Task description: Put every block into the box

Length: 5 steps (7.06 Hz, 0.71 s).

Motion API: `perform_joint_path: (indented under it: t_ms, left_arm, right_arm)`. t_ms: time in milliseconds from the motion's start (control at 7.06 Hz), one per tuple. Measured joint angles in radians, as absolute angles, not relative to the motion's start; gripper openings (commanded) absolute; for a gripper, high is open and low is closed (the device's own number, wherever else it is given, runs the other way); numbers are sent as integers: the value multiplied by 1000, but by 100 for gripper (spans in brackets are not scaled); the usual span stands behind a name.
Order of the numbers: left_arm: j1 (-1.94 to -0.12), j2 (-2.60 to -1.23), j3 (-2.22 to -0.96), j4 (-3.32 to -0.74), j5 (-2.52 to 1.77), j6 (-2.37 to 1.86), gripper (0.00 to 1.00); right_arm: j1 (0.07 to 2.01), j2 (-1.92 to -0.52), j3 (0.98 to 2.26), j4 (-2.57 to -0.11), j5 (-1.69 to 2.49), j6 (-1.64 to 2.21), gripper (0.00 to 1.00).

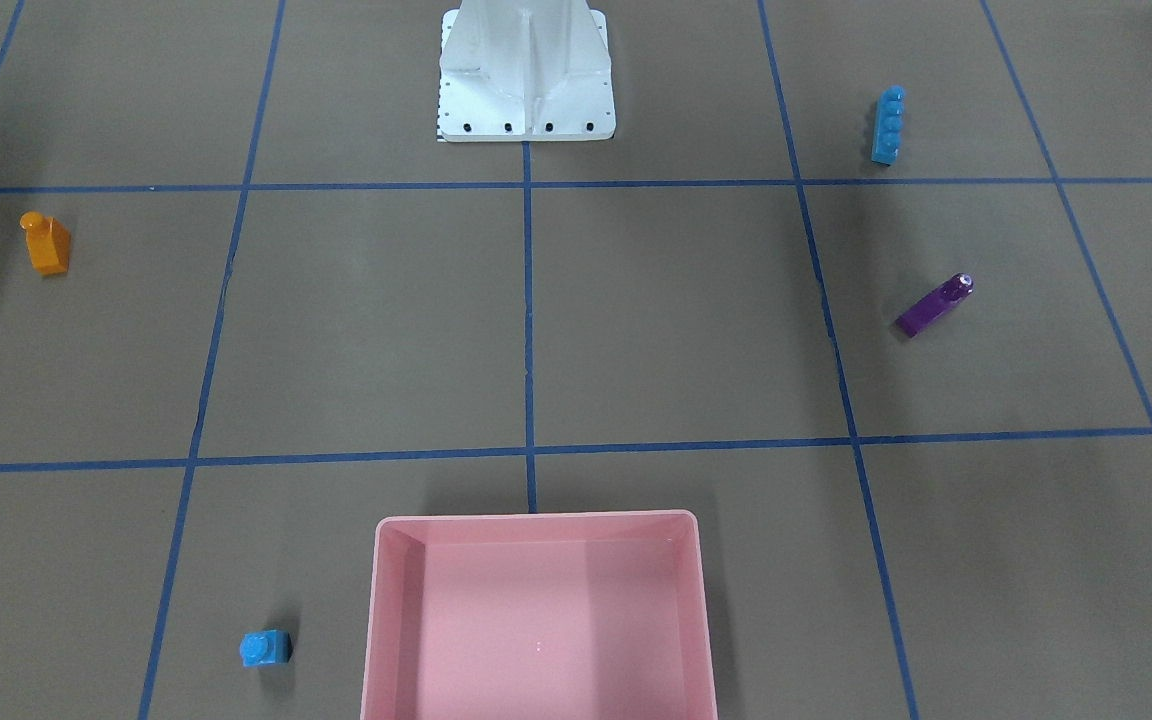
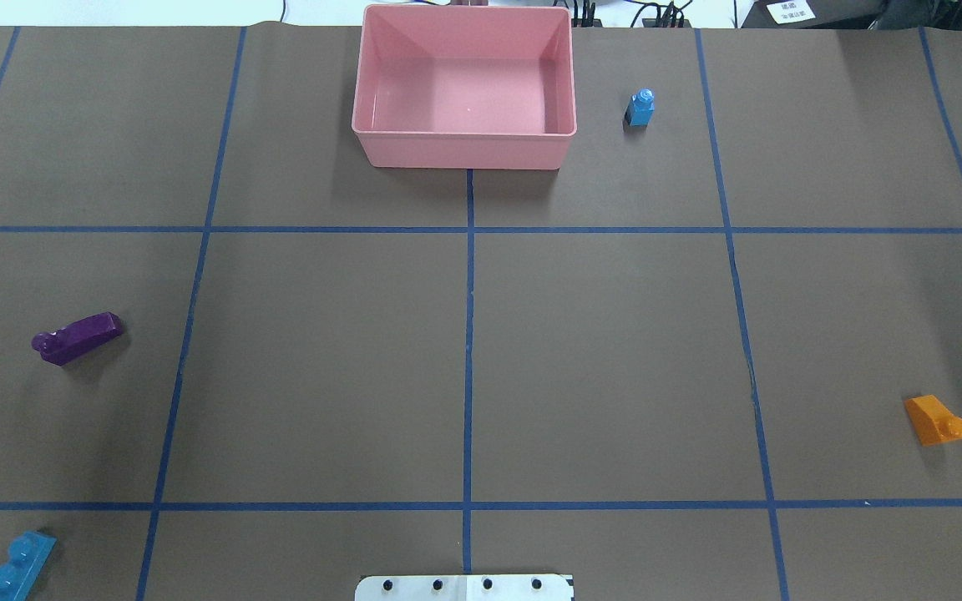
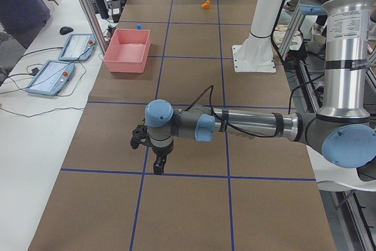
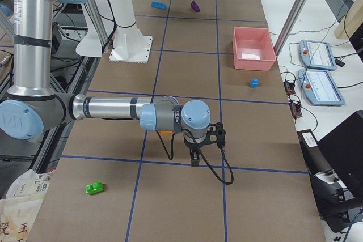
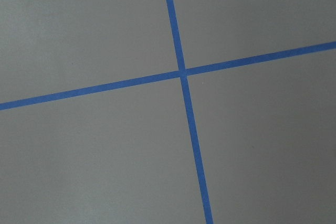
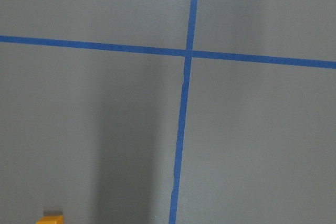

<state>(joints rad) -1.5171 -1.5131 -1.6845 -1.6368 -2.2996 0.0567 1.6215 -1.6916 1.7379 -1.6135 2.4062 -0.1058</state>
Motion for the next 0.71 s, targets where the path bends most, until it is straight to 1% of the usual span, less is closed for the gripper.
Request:
perform_joint_path:
  t_ms: [425,709]
  left_arm:
    - [-1522,-1513,-1695,-1636,-2297,56,100]
    - [-1527,-1520,-1718,-1643,-2297,54,100]
  right_arm:
    - [1626,-1688,1761,-1611,2412,-95,100]
    - [1606,-1668,1829,-1609,2415,-83,100]
